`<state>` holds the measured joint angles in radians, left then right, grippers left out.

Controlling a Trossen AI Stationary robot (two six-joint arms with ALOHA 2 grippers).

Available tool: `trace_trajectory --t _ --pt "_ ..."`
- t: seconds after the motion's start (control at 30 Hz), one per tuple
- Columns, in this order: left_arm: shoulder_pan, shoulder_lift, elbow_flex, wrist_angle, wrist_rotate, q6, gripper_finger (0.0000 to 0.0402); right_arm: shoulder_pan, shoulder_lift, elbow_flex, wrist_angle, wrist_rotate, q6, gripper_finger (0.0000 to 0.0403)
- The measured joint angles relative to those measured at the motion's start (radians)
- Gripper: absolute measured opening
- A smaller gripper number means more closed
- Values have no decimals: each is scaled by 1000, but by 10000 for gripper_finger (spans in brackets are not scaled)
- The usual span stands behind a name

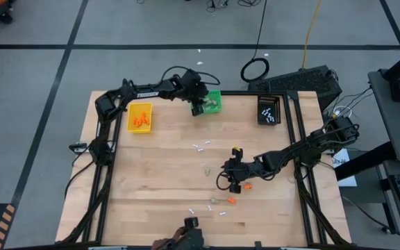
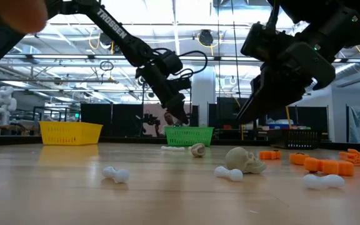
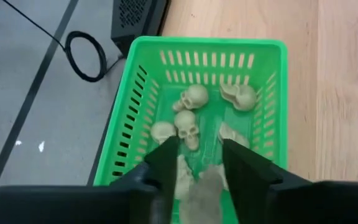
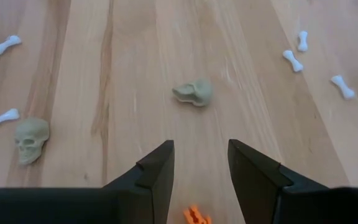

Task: Sort Halloween decoration
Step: Put the gray skull toy into the green bin, then put the white bone toy into the black bin

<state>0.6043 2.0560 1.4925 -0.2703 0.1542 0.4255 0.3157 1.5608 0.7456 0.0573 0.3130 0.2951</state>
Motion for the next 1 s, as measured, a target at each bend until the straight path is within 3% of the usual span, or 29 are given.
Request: trace_trajectory --t 0.23,0.53,0.77,1.0 --pt "-9 -14 0 -45 -5 0 218 0 0 0 -8 0 0 137" --pt "-65 -196 -12 -354 -6 -42 230 0 0 0 -25 0 18 137" --pt "-259 -444 -153 -401 -46 -83 230 1 0 0 -25 -1 72 137" --pt "-549 -665 -386 -360 -221 -197 230 19 0 0 -17 -1 132 137"
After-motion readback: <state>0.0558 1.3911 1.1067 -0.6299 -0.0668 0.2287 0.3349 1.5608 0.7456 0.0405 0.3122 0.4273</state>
